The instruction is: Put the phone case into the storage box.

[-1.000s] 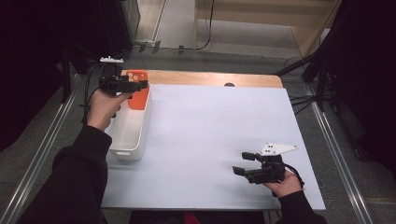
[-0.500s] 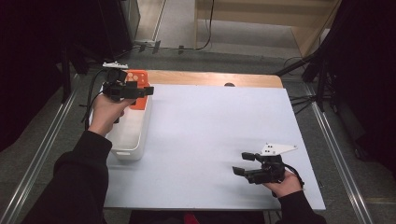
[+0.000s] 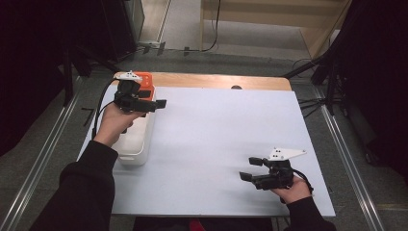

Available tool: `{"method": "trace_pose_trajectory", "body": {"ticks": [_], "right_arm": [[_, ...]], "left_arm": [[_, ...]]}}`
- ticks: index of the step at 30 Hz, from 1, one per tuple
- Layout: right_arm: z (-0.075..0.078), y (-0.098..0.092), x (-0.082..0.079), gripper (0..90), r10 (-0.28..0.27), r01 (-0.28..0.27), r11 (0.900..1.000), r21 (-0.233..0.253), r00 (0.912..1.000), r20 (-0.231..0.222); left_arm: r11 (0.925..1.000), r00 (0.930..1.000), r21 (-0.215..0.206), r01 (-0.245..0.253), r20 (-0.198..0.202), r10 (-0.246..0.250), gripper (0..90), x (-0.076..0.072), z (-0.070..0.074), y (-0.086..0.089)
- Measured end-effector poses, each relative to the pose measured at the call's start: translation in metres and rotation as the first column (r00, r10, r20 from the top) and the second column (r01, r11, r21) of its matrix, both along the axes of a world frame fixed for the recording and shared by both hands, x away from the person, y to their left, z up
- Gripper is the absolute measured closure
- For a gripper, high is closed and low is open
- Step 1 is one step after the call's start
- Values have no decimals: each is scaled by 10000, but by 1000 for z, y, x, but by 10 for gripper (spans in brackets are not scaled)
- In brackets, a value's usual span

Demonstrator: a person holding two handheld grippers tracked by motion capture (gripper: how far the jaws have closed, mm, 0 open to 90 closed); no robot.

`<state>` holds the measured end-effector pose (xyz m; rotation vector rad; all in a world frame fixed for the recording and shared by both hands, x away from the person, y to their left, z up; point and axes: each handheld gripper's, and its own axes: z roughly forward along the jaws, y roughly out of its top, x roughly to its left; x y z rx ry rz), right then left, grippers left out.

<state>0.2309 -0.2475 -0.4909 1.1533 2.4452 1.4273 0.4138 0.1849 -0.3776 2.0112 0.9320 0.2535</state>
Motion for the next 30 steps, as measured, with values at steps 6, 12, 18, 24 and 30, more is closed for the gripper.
{"method": "trace_pose_trajectory", "body": {"ticks": [6,12,18,24,30], "right_arm": [[0,0,0,254,11,-11,10000,-3,10000,5],[0,0,0,254,4,-4,10000,-1,10000,3],[-1,1,0,254,4,-4,10000,6,10000,-19],[-1,1,0,254,-2,2,10000,11,10000,-50],[-1,1,0,254,8,-8,10000,28,10000,-31]], "left_arm": [[9994,9994,-71,342,-78,-342,180,-8,-6,-5],[9980,9980,-56,636,61,-636,180,-18,-7,-13],[9956,9955,149,924,194,-927,180,-29,-10,-19],[9928,9925,83,1194,244,-1196,180,-38,-14,-23],[9906,9904,95,1366,187,-1368,180,-47,-18,-25]]}}
